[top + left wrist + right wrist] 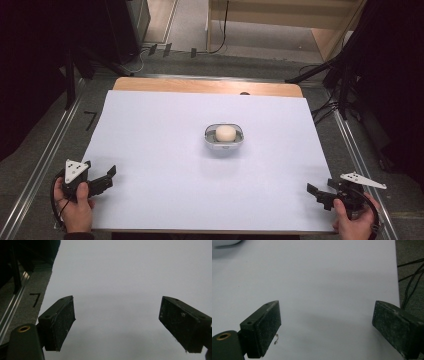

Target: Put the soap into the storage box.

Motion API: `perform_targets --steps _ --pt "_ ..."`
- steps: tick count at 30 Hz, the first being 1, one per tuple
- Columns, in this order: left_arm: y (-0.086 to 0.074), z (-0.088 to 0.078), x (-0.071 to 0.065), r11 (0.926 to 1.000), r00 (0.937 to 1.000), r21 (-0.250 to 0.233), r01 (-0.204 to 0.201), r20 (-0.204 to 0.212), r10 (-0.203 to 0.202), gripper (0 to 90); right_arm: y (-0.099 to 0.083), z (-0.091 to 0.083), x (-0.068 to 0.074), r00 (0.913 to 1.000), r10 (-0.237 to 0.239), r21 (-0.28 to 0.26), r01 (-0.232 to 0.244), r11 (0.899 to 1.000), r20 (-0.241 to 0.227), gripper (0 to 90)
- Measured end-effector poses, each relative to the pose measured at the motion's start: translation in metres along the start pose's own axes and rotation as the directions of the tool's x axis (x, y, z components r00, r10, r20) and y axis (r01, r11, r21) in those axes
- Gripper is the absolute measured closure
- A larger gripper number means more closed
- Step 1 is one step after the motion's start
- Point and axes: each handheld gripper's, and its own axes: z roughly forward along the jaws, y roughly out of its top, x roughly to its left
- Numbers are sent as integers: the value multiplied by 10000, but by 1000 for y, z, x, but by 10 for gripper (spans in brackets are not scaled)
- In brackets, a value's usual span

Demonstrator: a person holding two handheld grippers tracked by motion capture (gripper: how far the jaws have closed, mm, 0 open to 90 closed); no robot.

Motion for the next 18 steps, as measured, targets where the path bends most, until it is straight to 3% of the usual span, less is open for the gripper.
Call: perform_targets --steps 10,13,15,18 --pt "0 0 0 10000 10000 36 -25 -2 25 145 -4 -3 -4 10000 -78 -417 79 9991 23 89" --pt "0 0 0 10000 10000 30 -27 -21 27 145 -8 -1 3 9976 -573 -500 592 9970 391 93" --pt "0 0 0 10000 10000 35 -22 -19 22 145 -8 0 5 9968 -731 -411 744 9964 332 96" --pt "0 0 0 10000 10000 43 -24 -16 25 145 -8 2 3 9981 -555 -284 563 9980 274 96"
